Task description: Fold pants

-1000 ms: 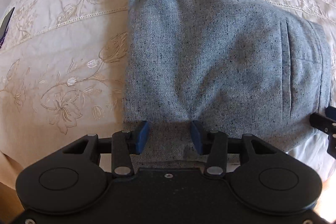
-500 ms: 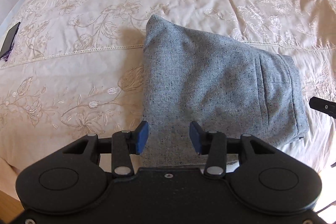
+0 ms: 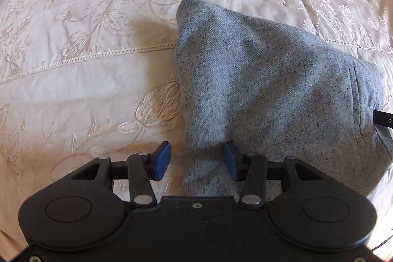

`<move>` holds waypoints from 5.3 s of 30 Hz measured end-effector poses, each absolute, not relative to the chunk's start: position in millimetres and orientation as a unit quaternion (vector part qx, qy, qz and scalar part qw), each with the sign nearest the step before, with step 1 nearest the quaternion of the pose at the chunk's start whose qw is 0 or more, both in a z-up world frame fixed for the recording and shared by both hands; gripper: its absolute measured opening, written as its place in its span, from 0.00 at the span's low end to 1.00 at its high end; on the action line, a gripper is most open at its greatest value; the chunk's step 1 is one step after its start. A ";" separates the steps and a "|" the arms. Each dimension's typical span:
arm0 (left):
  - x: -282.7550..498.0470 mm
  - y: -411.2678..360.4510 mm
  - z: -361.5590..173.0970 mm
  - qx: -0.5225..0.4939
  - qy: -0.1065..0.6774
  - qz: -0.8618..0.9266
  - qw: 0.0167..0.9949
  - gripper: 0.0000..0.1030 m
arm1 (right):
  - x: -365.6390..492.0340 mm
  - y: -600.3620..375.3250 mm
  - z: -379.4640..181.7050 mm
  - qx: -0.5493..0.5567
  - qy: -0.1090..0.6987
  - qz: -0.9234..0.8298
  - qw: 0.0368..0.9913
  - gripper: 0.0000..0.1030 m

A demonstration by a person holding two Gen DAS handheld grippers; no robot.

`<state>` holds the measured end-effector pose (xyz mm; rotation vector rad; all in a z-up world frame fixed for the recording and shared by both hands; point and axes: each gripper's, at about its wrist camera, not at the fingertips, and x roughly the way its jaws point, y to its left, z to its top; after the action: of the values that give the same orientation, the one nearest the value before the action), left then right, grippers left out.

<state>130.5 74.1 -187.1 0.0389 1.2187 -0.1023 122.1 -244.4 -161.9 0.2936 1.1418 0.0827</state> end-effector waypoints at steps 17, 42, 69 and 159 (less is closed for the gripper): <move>170.3 62.6 -200.4 0.004 0.615 -0.027 0.788 0.62 | 156.8 -280.8 -189.4 0.210 0.575 0.125 0.781 0.64; 161.6 85.4 -191.3 -0.081 0.603 -0.110 0.786 0.19 | 140.9 -241.0 -131.2 0.179 0.556 0.091 0.807 0.25; 268.4 193.6 -126.6 -0.066 0.521 0.141 0.839 0.22 | 321.0 -112.5 -88.0 0.039 0.487 0.104 0.866 0.31; 117.9 72.8 -10.5 -0.065 0.527 0.135 0.836 0.40 | 155.4 -107.6 43.4 0.018 0.461 0.131 0.878 0.39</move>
<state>117.9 72.8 -10.5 -0.1370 1.1158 0.2862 155.4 -107.6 43.4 0.0366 0.9606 0.2729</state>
